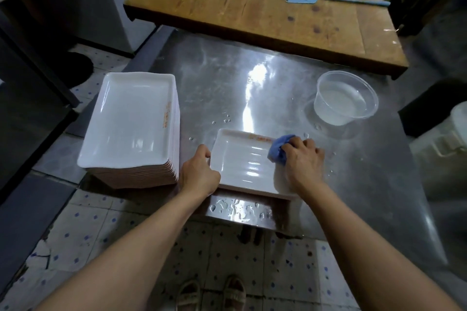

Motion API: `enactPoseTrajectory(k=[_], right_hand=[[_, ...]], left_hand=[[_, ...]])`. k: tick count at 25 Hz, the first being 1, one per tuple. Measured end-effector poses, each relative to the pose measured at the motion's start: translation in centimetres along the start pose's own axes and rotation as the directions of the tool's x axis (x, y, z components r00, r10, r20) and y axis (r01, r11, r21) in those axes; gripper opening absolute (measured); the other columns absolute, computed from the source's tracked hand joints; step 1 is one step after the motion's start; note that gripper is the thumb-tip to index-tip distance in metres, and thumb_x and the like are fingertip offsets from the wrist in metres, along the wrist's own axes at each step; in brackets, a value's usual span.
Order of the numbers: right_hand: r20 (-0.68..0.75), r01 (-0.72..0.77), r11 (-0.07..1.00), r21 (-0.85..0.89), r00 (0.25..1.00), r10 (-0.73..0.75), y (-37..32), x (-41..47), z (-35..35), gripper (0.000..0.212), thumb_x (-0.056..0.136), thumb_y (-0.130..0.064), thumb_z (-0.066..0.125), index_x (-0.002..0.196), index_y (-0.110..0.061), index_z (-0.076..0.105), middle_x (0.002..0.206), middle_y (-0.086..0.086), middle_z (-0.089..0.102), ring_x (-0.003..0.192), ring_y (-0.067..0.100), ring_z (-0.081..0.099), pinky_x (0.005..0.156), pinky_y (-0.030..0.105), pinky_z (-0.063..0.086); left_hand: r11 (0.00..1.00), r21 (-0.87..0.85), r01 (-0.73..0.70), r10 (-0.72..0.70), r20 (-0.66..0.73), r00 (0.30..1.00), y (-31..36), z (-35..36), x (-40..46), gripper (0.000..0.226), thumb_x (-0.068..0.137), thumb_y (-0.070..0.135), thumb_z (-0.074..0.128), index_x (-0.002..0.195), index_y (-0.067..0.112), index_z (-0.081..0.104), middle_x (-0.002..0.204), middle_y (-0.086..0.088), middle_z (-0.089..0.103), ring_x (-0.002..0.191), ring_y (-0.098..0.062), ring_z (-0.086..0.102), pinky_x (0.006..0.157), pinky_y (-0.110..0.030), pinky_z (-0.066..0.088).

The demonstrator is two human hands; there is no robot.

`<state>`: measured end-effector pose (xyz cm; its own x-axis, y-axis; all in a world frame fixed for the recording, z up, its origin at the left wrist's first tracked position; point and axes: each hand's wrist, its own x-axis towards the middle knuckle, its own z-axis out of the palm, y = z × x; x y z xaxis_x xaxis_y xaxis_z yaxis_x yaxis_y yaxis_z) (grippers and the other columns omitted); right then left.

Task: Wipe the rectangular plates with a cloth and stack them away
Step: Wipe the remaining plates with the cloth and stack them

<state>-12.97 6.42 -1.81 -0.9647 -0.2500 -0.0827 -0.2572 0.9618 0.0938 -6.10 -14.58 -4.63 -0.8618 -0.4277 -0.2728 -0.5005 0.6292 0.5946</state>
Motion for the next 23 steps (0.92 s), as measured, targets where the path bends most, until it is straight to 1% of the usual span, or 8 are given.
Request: enactPoseTrajectory(k=[3,6,8,11,14,18,21,23], right_hand=[[0.068,0.076,0.997,-0.030,0.995,-0.074,0.6,-0.7,-1.2,0.032,0.094,-0.018,0.045,0.124,-0.019,0.055,0.136,0.001,0.044,0.119,0.028,0.037,0.092,0.037,0.031],[0.137,0.151,0.988,-0.016,0.979,-0.148,0.6,-3.5,-1.7,0.030,0.093,-0.016,0.046,0.122,-0.016,0.056,0.131,0.003,0.051,0.115,0.026,0.039,0.092,0.034,0.033],[0.146,0.164,0.986,0.009,0.976,-0.164,0.0,-5.6,-1.7,0.032,0.093,-0.014,0.045,0.124,-0.015,0.054,0.132,0.005,0.050,0.114,0.026,0.041,0.091,0.033,0.037],[0.150,0.146,0.975,0.167,0.974,-0.171,-2.7,-6.2,-1.7,0.034,0.092,-0.009,0.044,0.123,-0.015,0.055,0.132,0.006,0.047,0.113,0.026,0.041,0.090,0.032,0.037],[0.133,0.217,0.930,0.296,0.955,-0.265,-6.8,-4.7,-1.1,0.035,0.089,-0.005,0.045,0.121,-0.013,0.057,0.132,0.007,0.044,0.112,0.028,0.040,0.086,0.034,0.035],[0.073,0.253,0.934,0.251,0.958,-0.279,-10.0,-2.0,0.1,0.037,0.092,-0.013,0.042,0.129,-0.011,0.049,0.139,0.011,0.036,0.115,0.031,0.038,0.087,0.037,0.038],[0.016,0.259,0.949,0.178,0.964,-0.266,-9.7,-0.6,0.6,0.042,0.094,-0.021,0.040,0.135,-0.016,0.042,0.146,0.008,0.031,0.123,0.031,0.036,0.095,0.038,0.033],[0.012,0.216,0.964,0.153,0.975,-0.221,-8.2,-0.8,0.7,0.044,0.093,-0.022,0.041,0.136,-0.019,0.041,0.148,0.004,0.030,0.127,0.029,0.034,0.098,0.039,0.027]], left_hand=[[1.000,-0.028,0.015,-0.016,-0.040,0.999,0.0,0.4,-0.1,0.030,0.070,0.005,0.053,0.087,0.025,0.040,0.067,0.007,0.046,0.069,-0.026,0.048,0.049,-0.029,0.026],[0.999,-0.029,0.031,-0.033,-0.057,0.998,0.2,0.5,-0.2,0.029,0.070,0.006,0.054,0.086,0.026,0.040,0.064,0.008,0.044,0.071,-0.028,0.047,0.058,-0.031,0.030],[0.999,-0.033,0.030,-0.031,-0.047,0.998,0.1,0.5,-0.3,0.028,0.070,0.005,0.053,0.086,0.025,0.041,0.068,0.004,0.049,0.073,-0.029,0.048,0.059,-0.031,0.031],[0.999,-0.043,0.014,-0.015,-0.017,1.000,0.0,0.2,-0.2,0.028,0.069,0.002,0.051,0.087,0.023,0.042,0.082,-0.002,0.057,0.077,-0.029,0.051,0.059,-0.030,0.033],[1.000,-0.031,0.002,-0.002,0.009,1.000,0.0,-0.1,-0.1,0.029,0.070,0.002,0.051,0.086,0.024,0.041,0.078,-0.002,0.053,0.072,-0.026,0.047,0.050,-0.028,0.028],[1.000,0.009,-0.017,0.017,0.023,1.000,0.0,-0.1,-0.1,0.032,0.070,0.004,0.053,0.090,0.024,0.038,0.077,-0.004,0.053,0.071,-0.029,0.047,0.052,-0.030,0.028],[0.999,0.048,-0.010,0.009,0.028,1.000,0.2,0.0,-0.1,0.034,0.069,0.005,0.051,0.093,0.024,0.037,0.080,-0.006,0.055,0.073,-0.031,0.047,0.056,-0.029,0.029],[0.999,0.034,0.001,-0.002,0.010,1.000,0.2,0.1,-0.1,0.033,0.069,0.005,0.051,0.092,0.025,0.038,0.080,-0.004,0.055,0.073,-0.030,0.047,0.058,-0.029,0.029]])
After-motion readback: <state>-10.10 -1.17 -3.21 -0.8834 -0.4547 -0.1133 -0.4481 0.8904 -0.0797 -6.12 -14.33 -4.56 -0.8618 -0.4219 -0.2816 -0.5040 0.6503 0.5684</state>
